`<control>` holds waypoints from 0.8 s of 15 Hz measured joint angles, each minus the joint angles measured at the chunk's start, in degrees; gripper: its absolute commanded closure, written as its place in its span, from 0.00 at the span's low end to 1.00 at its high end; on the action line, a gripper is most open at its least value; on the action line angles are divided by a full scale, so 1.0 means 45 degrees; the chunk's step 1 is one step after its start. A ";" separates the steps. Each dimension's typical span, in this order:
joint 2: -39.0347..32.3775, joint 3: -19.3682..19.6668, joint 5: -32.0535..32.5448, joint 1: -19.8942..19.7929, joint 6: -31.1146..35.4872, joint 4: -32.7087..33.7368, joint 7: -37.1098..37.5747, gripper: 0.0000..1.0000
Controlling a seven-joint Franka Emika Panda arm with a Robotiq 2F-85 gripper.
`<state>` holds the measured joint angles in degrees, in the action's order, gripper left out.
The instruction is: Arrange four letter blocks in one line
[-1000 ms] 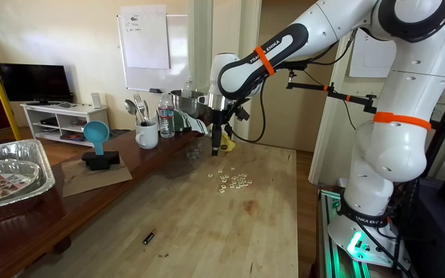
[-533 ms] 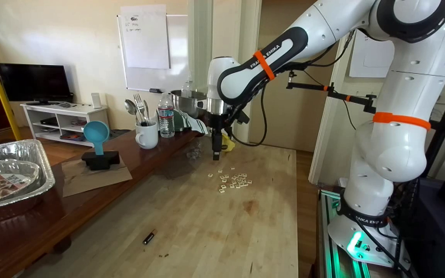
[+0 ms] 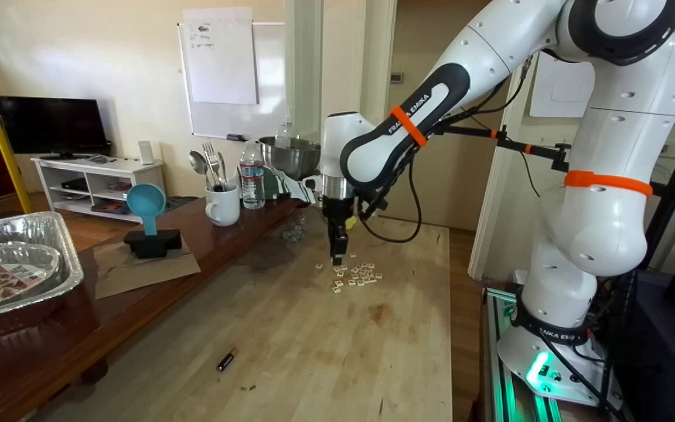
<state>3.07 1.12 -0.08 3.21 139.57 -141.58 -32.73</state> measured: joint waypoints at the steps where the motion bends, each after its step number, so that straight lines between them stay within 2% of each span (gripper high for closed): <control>1: -0.0171 0.0000 0.0019 -0.0019 0.0359 -0.0097 -0.0175 0.96; 2: -0.0371 0.0000 0.0043 -0.0041 0.0720 -0.0159 -0.0356 1.00; 8: -0.1725 -0.0008 0.0046 -0.0225 0.2614 -0.0230 -0.1394 1.00; 12: -0.2226 -0.0135 0.0046 -0.0442 0.2860 -0.0229 -0.1867 1.00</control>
<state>-6.94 0.51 0.13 1.22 152.44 -142.61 -41.13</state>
